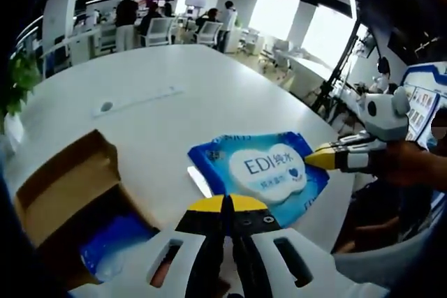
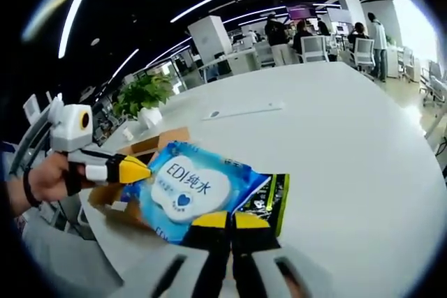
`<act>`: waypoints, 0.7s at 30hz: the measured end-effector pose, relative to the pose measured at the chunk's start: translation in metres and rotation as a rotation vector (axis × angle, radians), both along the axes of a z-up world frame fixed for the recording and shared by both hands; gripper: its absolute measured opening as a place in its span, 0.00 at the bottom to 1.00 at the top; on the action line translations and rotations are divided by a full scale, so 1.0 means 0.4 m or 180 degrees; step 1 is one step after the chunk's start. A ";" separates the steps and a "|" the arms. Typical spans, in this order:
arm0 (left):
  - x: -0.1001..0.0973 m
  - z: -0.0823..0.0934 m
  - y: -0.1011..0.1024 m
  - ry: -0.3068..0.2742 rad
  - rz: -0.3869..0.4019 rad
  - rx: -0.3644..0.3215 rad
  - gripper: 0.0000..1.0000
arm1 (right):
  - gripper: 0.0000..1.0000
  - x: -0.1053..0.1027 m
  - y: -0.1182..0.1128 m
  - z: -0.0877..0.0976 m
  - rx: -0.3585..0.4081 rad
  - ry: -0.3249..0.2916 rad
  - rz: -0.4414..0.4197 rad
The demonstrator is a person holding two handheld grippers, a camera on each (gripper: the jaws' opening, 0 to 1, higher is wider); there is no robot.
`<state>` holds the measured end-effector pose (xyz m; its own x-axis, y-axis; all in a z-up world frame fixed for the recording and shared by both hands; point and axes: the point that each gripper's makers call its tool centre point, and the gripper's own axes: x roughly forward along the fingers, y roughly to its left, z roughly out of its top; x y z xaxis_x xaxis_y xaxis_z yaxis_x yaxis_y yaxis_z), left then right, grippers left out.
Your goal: Operate the shoe box by opening the lid, removing the specified soft item, and placing it in the target area until the item is outside and the box remains undamaged.
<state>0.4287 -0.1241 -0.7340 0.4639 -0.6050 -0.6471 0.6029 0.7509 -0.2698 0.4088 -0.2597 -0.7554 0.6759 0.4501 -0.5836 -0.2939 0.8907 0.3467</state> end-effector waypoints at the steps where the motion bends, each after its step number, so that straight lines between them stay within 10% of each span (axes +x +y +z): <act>1: 0.002 -0.001 0.000 0.0005 0.0003 -0.0006 0.00 | 0.00 0.006 -0.002 -0.003 0.0000 0.0004 -0.0003; 21: 0.038 -0.061 -0.013 0.0156 0.0110 -0.0020 0.00 | 0.00 0.081 -0.019 -0.052 -0.0082 0.0105 0.0117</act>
<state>0.4437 -0.1293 -0.7586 0.4525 -0.5934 -0.6657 0.5626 0.7692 -0.3032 0.4413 -0.2672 -0.7762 0.6394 0.4589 -0.6169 -0.3155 0.8883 0.3338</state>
